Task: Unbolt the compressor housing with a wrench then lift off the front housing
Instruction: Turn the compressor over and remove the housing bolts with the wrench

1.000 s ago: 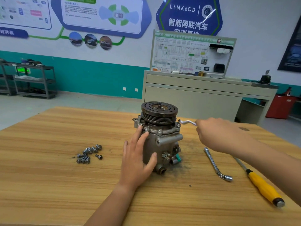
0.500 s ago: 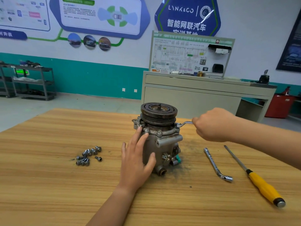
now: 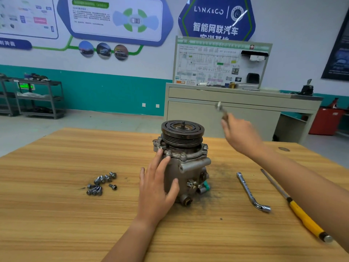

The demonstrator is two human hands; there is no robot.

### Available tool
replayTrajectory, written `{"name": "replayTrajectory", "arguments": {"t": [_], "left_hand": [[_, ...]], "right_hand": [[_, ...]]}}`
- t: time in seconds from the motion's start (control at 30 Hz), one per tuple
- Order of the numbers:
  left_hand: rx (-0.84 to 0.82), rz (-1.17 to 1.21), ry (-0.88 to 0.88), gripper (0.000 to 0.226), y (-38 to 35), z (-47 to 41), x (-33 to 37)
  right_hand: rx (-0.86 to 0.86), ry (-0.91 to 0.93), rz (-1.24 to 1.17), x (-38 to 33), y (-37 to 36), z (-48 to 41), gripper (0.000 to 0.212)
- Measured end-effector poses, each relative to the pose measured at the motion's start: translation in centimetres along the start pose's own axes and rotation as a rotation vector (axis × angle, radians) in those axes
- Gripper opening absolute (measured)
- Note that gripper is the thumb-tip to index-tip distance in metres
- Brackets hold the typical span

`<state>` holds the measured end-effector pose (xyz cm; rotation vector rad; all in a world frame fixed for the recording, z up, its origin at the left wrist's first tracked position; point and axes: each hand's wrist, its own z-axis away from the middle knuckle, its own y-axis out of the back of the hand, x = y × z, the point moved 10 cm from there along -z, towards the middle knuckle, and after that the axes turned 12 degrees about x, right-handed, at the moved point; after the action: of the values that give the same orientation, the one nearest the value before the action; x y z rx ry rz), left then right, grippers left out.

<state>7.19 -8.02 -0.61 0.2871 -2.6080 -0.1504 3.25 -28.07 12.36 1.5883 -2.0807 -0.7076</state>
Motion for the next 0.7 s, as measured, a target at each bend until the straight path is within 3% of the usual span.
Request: {"name": "replayTrajectory", "arguments": {"t": [0.07, 0.2, 0.27, 0.5, 0.7], "left_hand": [[0.004, -0.002, -0.005, 0.057, 0.0, 0.0, 0.0], [0.003, -0.012, -0.018, 0.056, 0.2, -0.2, 0.3], [0.005, -0.013, -0.025, 0.056, 0.2, -0.1, 0.3], [0.012, -0.032, -0.024, 0.056, 0.2, 0.1, 0.1], [-0.007, -0.024, -0.007, 0.056, 0.2, 0.1, 0.1]], "right_hand": [[-0.032, -0.100, -0.030, 0.8, 1.3, 0.5, 0.026], [-0.415, 0.006, 0.283, -1.2, 1.1, 3.5, 0.020], [-0.502, 0.091, 0.367, -2.7, 1.0, 5.0, 0.016], [-0.568, 0.434, 0.696, -6.9, 1.0, 5.6, 0.022], [-0.560, 0.505, 0.595, -4.9, 0.3, 4.3, 0.020]]}}
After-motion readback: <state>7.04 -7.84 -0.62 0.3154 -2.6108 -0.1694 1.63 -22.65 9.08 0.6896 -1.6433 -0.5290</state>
